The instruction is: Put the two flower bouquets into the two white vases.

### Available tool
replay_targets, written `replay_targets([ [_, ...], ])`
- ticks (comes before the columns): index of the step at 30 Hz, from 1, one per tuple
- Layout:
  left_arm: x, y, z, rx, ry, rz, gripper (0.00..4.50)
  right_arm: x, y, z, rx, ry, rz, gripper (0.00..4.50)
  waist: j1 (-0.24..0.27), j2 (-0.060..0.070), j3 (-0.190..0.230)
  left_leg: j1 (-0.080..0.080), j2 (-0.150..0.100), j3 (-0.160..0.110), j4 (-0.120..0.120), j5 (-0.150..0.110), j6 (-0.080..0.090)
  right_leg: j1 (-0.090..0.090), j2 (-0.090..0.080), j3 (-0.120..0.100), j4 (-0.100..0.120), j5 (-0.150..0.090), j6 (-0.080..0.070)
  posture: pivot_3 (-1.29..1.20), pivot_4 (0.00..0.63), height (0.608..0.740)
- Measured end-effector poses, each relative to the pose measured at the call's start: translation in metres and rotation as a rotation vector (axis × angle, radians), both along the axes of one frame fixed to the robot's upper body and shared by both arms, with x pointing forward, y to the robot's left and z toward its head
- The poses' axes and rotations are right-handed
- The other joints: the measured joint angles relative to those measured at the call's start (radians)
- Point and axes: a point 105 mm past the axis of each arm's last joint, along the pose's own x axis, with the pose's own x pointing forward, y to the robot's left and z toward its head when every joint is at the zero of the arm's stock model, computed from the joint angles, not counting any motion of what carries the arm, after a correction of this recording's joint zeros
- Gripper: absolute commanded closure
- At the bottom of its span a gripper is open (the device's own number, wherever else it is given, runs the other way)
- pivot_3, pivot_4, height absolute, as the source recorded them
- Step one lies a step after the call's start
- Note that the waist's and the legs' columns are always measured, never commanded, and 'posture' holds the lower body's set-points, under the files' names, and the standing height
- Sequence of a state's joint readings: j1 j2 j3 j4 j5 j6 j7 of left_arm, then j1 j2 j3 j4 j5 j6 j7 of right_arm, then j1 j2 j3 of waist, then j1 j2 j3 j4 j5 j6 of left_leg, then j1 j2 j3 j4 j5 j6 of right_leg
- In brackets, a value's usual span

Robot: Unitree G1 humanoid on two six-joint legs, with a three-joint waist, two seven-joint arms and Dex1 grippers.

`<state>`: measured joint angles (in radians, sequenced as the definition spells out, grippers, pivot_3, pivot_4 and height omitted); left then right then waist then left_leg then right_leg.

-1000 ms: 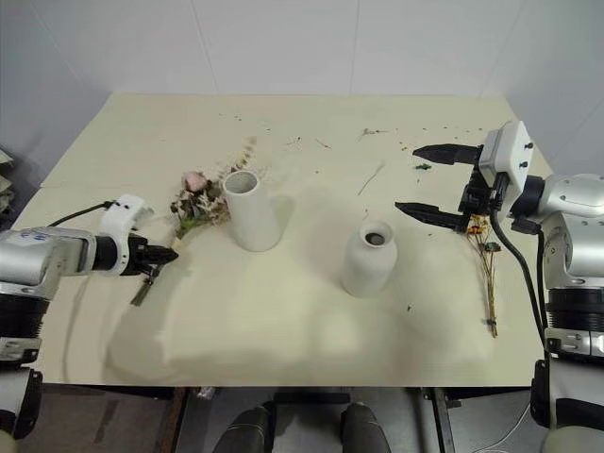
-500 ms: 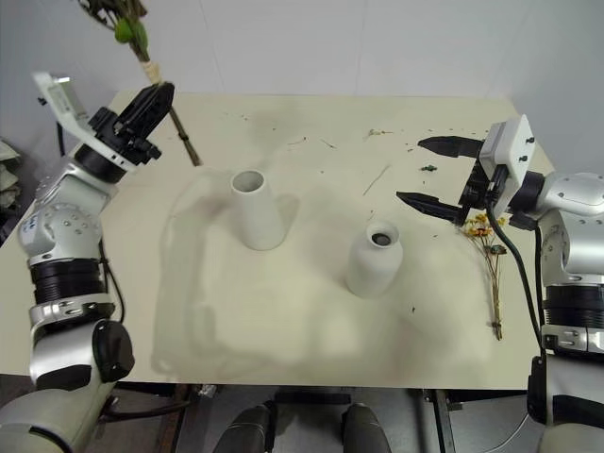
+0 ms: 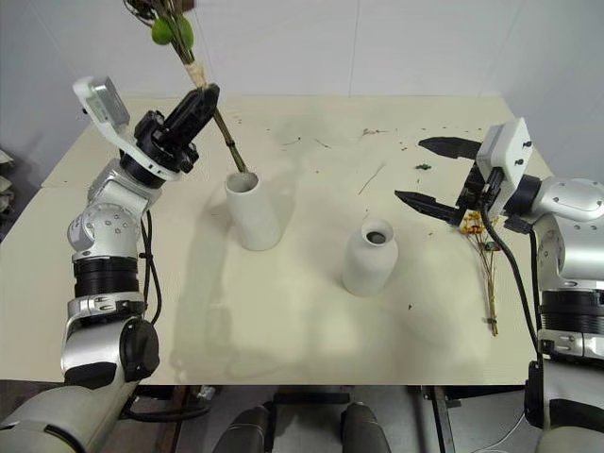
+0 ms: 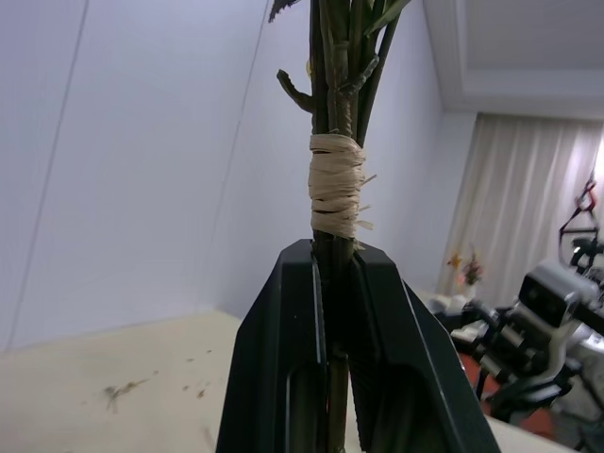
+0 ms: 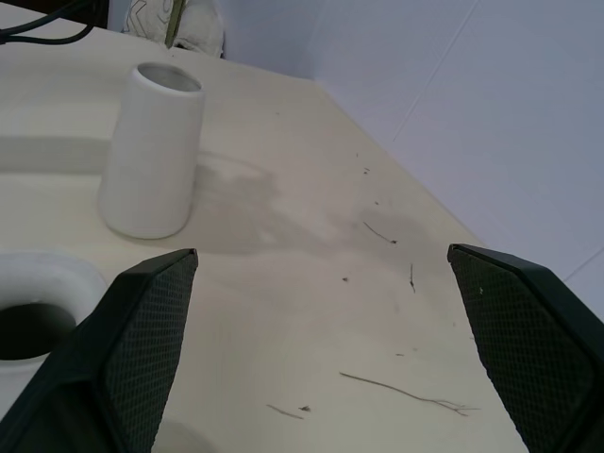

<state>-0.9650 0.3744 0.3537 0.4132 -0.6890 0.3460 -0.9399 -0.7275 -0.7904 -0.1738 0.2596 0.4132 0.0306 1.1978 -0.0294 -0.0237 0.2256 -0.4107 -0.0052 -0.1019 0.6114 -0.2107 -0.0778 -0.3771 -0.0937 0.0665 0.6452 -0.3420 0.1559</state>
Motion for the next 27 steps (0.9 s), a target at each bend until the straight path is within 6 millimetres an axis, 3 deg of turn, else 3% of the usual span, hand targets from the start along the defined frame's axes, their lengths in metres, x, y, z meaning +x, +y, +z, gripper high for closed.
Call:
replay_targets([
  [3,0.000,0.002,-0.004,0.028,-0.025,0.019,4.44,-0.002,0.002,0.000,0.004,-0.001,-0.006,0.00,0.001,0.000,0.000,0.000,0.000,0.000,0.000,0.000,0.000,0.000,0.000,0.000,0.000,0.000,0.000,0.00,0.150,0.740],
  [7,0.009,0.004,-0.023,0.036,0.000,0.055,4.44,-0.005,-0.001,0.000,0.018,-0.008,-0.025,0.00,0.002,0.000,0.000,0.000,0.000,0.000,0.000,0.000,0.000,0.000,0.000,0.000,0.000,0.000,0.000,0.00,0.150,0.740],
  [16,0.015,-0.012,-0.051,0.105,0.009,0.028,4.44,-0.011,-0.004,0.000,0.044,0.000,-0.056,0.00,0.001,0.000,0.000,0.000,0.000,0.000,0.000,0.000,0.001,0.000,0.000,0.000,0.000,0.000,0.000,0.00,0.150,0.740],
  [17,0.016,-0.013,-0.053,0.116,0.007,0.034,3.71,-0.011,-0.005,0.000,0.046,0.000,-0.064,0.00,0.001,0.000,0.000,0.000,0.000,0.000,0.000,-0.001,0.002,0.000,0.000,0.000,0.000,0.000,0.000,0.00,0.150,0.740],
  [23,0.016,-0.010,-0.058,0.151,-0.003,0.056,1.87,-0.014,-0.007,0.000,0.049,0.001,-0.082,0.00,0.000,0.000,0.000,0.000,0.000,0.000,0.000,-0.001,0.002,0.000,0.000,0.000,0.000,0.000,0.000,0.00,0.150,0.740],
  [27,0.003,-0.002,-0.062,0.262,-0.032,0.046,0.56,-0.013,-0.014,0.001,0.069,0.047,-0.118,0.00,-0.001,0.000,0.000,0.000,0.000,0.000,-0.001,-0.002,0.003,0.000,0.000,0.000,-0.001,0.000,0.000,0.00,0.150,0.740],
])
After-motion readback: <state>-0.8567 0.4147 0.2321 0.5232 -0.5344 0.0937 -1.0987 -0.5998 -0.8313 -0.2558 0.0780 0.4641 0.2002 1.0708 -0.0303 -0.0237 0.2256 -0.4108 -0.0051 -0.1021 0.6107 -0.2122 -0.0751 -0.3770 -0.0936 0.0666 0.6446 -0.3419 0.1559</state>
